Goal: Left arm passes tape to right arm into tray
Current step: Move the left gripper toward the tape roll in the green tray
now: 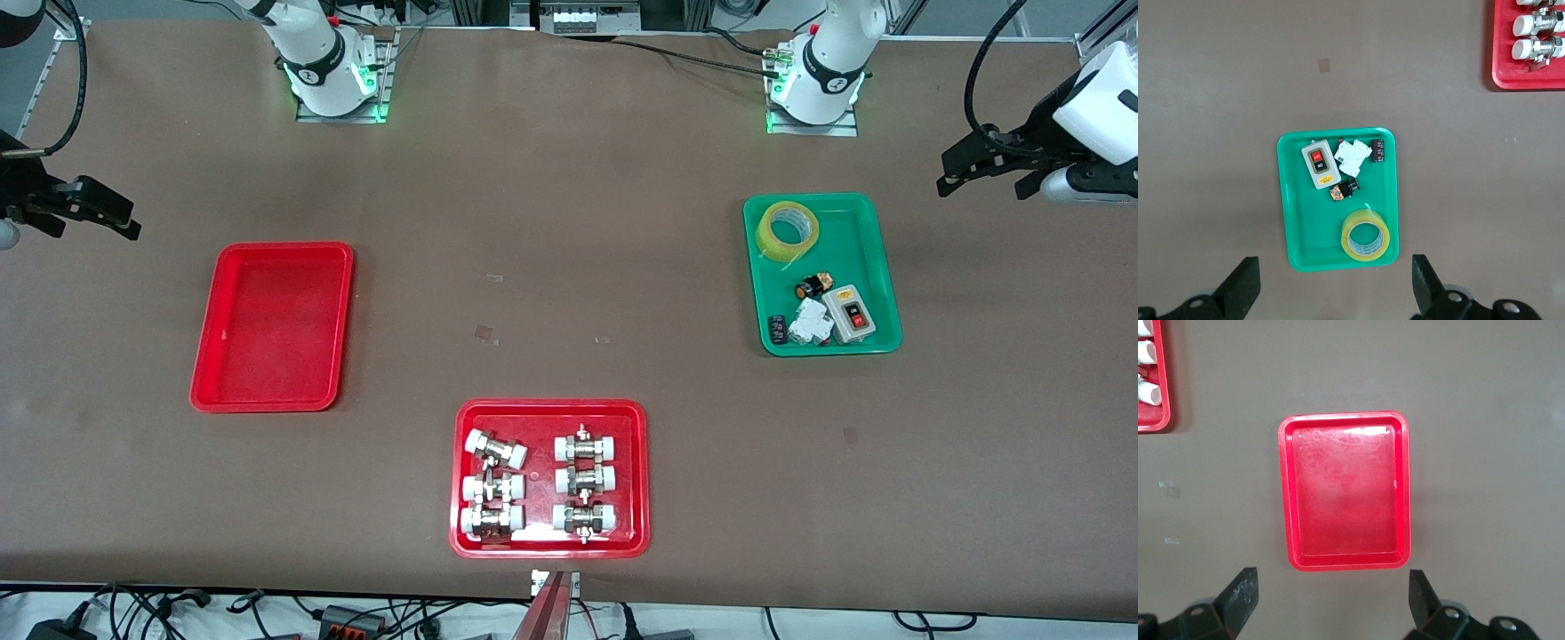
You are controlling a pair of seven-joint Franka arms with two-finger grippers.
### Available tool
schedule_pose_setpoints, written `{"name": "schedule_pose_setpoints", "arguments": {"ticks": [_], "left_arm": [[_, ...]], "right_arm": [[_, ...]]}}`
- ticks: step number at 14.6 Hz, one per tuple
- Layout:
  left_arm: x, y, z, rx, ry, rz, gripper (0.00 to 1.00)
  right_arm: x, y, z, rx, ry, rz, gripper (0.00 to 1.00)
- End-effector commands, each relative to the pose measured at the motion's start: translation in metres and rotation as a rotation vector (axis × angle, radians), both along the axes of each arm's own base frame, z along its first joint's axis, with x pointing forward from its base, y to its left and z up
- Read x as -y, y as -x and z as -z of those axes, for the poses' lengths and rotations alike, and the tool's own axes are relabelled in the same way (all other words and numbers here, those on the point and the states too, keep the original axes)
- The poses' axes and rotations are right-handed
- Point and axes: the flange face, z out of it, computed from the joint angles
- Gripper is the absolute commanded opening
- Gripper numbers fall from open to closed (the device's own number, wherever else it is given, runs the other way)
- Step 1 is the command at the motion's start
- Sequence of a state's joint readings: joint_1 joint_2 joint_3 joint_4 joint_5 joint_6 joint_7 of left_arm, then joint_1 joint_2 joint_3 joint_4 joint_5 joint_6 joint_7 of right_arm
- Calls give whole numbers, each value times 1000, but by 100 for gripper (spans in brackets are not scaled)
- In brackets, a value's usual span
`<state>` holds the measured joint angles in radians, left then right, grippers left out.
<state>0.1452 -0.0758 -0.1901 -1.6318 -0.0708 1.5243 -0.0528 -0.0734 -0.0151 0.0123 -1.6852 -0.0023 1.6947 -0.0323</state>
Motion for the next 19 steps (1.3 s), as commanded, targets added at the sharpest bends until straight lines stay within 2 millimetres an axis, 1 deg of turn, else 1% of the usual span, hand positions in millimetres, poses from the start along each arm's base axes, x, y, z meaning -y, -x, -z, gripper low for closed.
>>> {"name": "schedule_pose_setpoints", "arguments": {"ticks": [1, 2, 4, 6, 8, 11, 12, 13, 14, 15, 17, 19], "left_arm": [[-2, -8, -5, -7, -5, 7, 100], [-3, -9, -4, -7, -4, 5, 100], [5, -7, -7, -6, -3, 15, 100], [-8, -7, -6, -13, 1, -3, 100], [-12, -7, -5, -17, 3, -5, 100], [-2, -7, -4, -22, 1, 3, 100], [2, -4, -1, -48, -1, 12, 100], [8, 0, 8, -99, -4, 34, 100], [12, 0, 28, -180, -7, 48, 100], [12, 0, 53, -266, -9, 50, 100], [13, 9, 111, -394, -14, 48, 100], [33, 27, 164, -429, -37, 47, 100]], "right_arm": [[-3, 7, -5, -1, -7, -8, 100], [-3, 7, -7, 3, -6, -8, 100], [-3, 7, -8, 3, -6, -8, 100], [-3, 6, -7, 2, -6, -10, 100], [-3, 6, -7, 2, -6, -8, 100], [-4, 4, -5, 0, -7, -11, 100], [-5, 4, -5, -1, -5, -13, 100], [-5, 4, -4, -3, -7, -8, 100], [-5, 4, -3, -4, -12, 3, 100], [-5, 3, -3, -4, -12, 3, 100], [-5, 2, -4, -2, -12, 1, 100], [-5, 3, -3, -4, -10, -11, 100]]}}
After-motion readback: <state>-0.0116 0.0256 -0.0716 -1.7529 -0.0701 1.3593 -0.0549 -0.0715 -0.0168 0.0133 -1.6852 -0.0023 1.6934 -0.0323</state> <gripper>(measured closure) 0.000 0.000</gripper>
